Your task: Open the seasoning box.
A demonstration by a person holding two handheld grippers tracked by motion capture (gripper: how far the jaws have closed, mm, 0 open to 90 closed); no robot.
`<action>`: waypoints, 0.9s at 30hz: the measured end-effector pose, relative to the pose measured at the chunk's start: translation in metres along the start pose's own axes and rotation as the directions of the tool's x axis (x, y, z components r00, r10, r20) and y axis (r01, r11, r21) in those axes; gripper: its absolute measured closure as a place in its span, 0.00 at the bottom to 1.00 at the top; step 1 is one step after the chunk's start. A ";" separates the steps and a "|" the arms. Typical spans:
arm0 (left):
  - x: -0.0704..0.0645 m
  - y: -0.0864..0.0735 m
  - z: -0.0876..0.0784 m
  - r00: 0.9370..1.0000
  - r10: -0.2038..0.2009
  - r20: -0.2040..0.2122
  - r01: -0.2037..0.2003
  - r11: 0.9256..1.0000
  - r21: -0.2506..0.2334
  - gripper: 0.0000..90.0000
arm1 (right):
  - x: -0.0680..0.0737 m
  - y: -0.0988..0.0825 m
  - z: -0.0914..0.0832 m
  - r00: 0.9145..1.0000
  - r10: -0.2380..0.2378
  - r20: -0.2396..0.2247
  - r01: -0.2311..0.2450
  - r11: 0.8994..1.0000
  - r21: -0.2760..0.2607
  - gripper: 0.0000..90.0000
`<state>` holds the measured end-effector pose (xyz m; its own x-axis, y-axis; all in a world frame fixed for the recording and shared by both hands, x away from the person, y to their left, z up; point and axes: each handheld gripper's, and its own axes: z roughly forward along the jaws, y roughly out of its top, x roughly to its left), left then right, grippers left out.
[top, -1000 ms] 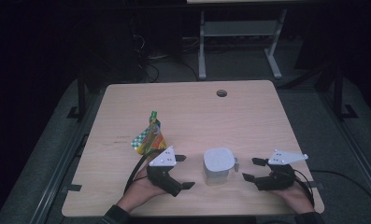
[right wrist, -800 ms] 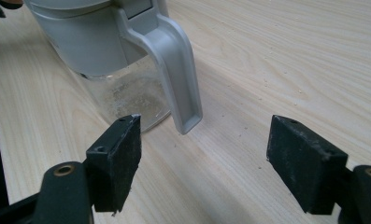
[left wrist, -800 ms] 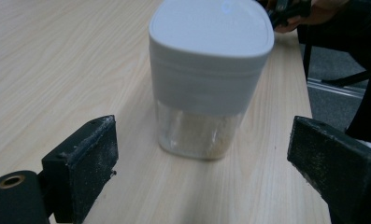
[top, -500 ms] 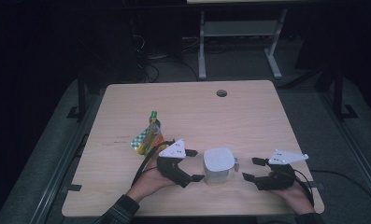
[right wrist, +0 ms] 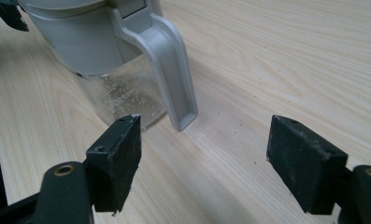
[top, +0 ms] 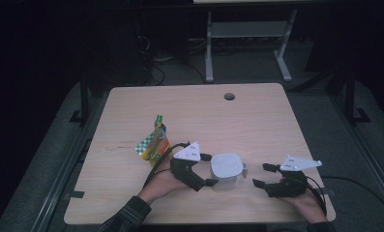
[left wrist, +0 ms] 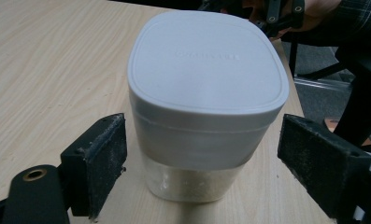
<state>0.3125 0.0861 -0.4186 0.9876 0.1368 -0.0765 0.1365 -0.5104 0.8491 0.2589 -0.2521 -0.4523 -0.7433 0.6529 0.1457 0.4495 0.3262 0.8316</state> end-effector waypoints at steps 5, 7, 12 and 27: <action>0.002 0.001 0.001 1.000 0.009 0.009 -0.009 1.000 0.001 0.22 | 0.000 0.000 0.000 1.000 0.000 0.002 0.000 1.000 -0.003 0.29; 0.002 0.001 0.001 1.000 0.010 0.009 -0.010 1.000 0.001 0.22 | 0.000 0.000 -0.001 1.000 0.000 0.003 0.000 1.000 -0.004 0.29; 0.002 0.002 0.000 1.000 0.011 0.009 -0.011 1.000 0.000 0.23 | -0.001 0.000 -0.001 1.000 -0.002 0.005 0.002 1.000 -0.004 0.29; 0.000 0.008 -0.008 1.000 0.020 -0.001 -0.020 1.000 -0.021 0.27 | -0.001 0.000 0.000 1.000 -0.006 0.006 0.006 1.000 -0.001 0.29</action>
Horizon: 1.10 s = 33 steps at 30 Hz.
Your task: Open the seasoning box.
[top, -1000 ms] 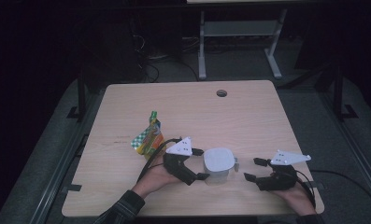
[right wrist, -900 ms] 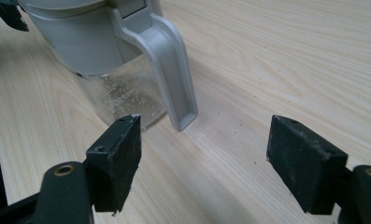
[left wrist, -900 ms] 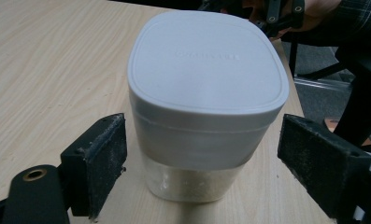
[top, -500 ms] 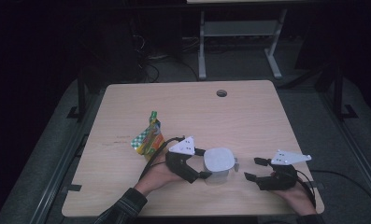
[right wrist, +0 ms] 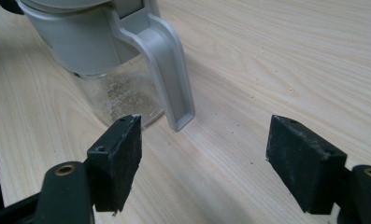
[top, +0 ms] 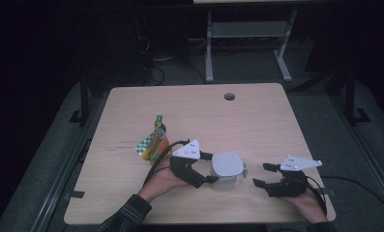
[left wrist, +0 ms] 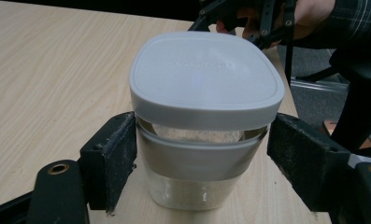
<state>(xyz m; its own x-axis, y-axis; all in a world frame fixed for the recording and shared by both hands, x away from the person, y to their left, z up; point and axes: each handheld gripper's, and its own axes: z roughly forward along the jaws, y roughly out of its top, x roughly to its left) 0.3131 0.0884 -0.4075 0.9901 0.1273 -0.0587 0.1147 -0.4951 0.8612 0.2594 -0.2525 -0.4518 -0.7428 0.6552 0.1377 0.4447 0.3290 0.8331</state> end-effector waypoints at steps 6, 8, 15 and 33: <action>0.000 0.004 -0.004 1.000 -0.003 0.003 0.003 1.000 -0.006 0.31 | 0.000 0.000 0.000 1.000 -0.001 0.001 0.001 1.000 -0.002 0.29; -0.001 0.005 -0.006 1.000 -0.010 0.004 0.010 1.000 -0.016 0.32 | 0.000 0.000 0.000 1.000 -0.001 0.000 0.001 1.000 -0.002 0.29; -0.001 0.011 -0.011 1.000 -0.008 0.010 0.008 0.999 -0.032 0.40 | 0.000 0.001 0.000 1.000 -0.002 0.001 0.002 1.000 -0.004 0.29; -0.001 0.026 -0.017 1.000 0.009 0.020 -0.007 0.997 -0.081 0.95 | -0.001 0.000 0.001 1.000 -0.001 0.000 0.001 1.000 -0.001 0.29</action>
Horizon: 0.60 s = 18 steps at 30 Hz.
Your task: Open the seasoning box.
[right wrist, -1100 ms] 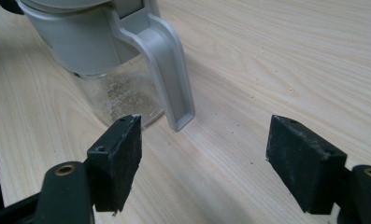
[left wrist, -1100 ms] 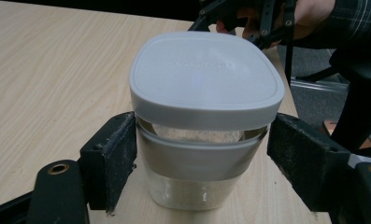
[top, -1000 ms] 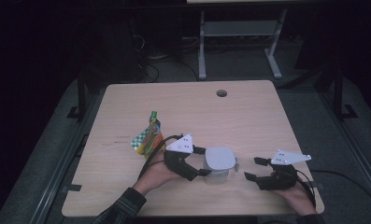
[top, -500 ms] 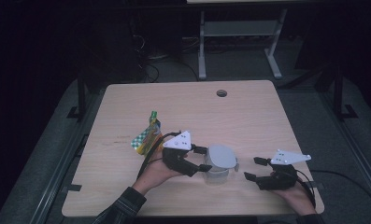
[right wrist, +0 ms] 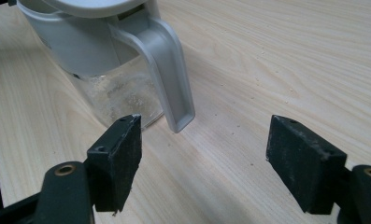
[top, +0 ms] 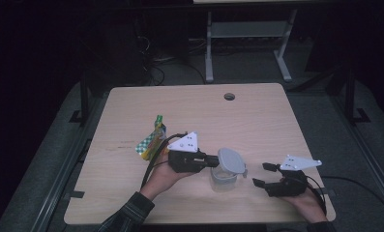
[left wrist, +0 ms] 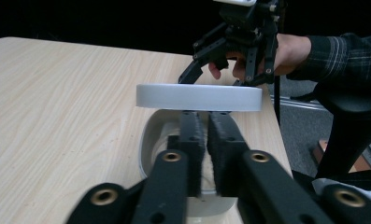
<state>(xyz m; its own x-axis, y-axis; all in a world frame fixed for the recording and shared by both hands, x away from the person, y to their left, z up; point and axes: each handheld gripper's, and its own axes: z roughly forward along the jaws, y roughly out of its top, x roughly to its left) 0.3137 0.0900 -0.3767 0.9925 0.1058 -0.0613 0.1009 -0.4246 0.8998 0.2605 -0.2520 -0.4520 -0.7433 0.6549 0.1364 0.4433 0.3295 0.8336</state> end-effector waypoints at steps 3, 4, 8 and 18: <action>0.000 0.002 0.000 1.000 -0.002 0.007 0.002 1.000 -0.004 0.99 | 0.000 0.000 0.000 1.000 0.000 -0.001 0.000 1.000 0.000 0.29; 0.001 0.003 0.000 1.000 0.001 0.010 -0.001 1.000 -0.004 0.99 | 0.000 0.000 0.000 1.000 0.001 -0.001 -0.001 1.000 0.000 0.29; 0.001 0.006 0.001 1.000 0.000 0.025 0.001 1.000 -0.008 1.00 | 0.000 0.000 0.001 1.000 0.002 -0.002 -0.002 1.000 0.002 0.29; 0.002 0.017 0.008 0.999 -0.003 0.043 0.004 1.000 -0.019 1.00 | 0.000 0.000 0.001 1.000 0.003 -0.003 -0.003 1.000 0.001 0.29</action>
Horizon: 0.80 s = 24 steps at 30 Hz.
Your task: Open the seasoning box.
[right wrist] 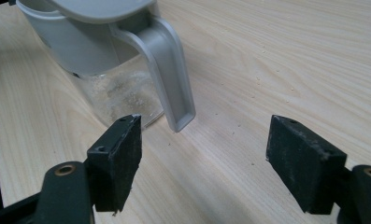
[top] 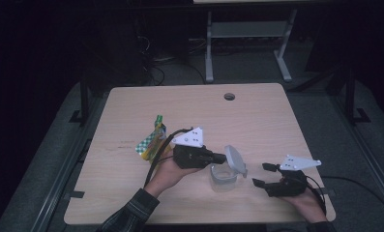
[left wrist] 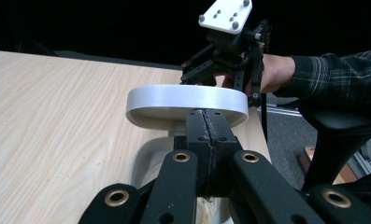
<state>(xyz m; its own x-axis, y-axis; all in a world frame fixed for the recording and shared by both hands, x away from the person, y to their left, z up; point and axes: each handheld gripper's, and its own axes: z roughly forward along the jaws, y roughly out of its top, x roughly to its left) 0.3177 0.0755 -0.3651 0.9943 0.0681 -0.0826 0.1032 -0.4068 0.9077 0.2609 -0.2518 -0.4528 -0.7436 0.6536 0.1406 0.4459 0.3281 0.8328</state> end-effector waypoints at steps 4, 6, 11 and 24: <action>0.001 0.003 0.004 1.000 0.004 0.004 -0.004 1.000 -0.001 1.00 | 0.000 0.000 0.000 1.000 0.003 0.001 -0.003 1.000 -0.001 0.29; 0.002 0.003 0.006 1.000 0.005 0.010 -0.005 1.000 0.001 1.00 | -0.001 0.000 0.000 1.000 0.003 0.000 -0.003 1.000 -0.001 0.29; 0.004 0.003 0.008 1.000 -0.004 0.010 0.004 1.000 -0.002 1.00 | -0.001 0.000 0.000 1.000 0.002 -0.002 -0.002 1.000 0.000 0.30; 0.005 0.014 0.017 1.000 0.002 0.012 -0.002 1.000 -0.001 1.00 | -0.001 0.000 -0.001 1.000 0.006 0.001 -0.006 1.000 -0.005 0.30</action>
<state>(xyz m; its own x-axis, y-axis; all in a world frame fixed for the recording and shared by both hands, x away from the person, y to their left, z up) 0.3245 0.0550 -0.3596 0.9947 0.0568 -0.0857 0.1014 -0.4057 0.9084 0.2613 -0.2534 -0.4521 -0.7403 0.6564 0.1454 0.4480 0.3203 0.8347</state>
